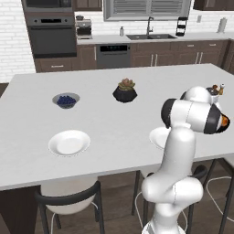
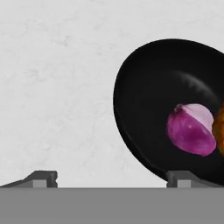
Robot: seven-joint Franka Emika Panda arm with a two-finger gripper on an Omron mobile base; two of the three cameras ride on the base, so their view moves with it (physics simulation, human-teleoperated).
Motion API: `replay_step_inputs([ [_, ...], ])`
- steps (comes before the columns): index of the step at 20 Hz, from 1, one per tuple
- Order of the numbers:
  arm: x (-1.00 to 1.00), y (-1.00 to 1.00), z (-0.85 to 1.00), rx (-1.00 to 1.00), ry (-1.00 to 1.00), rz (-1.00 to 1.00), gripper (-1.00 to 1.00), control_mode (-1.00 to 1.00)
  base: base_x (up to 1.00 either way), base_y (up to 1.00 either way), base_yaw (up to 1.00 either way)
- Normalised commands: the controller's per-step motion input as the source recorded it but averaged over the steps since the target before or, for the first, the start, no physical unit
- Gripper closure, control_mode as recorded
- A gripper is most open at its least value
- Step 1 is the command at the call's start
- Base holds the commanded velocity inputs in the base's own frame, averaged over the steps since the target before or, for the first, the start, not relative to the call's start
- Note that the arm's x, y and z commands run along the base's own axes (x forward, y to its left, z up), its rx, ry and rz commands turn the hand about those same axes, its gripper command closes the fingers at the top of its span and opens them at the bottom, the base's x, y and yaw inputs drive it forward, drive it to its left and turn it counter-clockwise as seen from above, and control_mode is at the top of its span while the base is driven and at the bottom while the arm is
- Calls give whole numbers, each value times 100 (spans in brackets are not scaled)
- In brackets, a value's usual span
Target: Pick the chicken drumstick and onion from their plates and place them in the bowl. Then put the bowl in the fridge.
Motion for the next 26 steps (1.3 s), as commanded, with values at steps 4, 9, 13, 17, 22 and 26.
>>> replay_step_inputs([
  [4, 0, -24, 10, 0, 21, 0, -100, -100, 0, 0, 0],
  [9, 12, -22, 1, 0, 32, 0, -100, -100, 0, 0, 0],
  [13, 7, 4, -29, -3, 5, 1, -100, -100, 0, 0, 0],
  [17, 30, -5, -11, 0, 0, 13, -100, -100, 0, 0, 0],
  [22, 20, -12, -13, 0, 0, 17, -100, -100, 0, 0, 0],
  [26, 0, -3, -18, 0, 0, 10, -100, -100, 0, 0, 0],
])
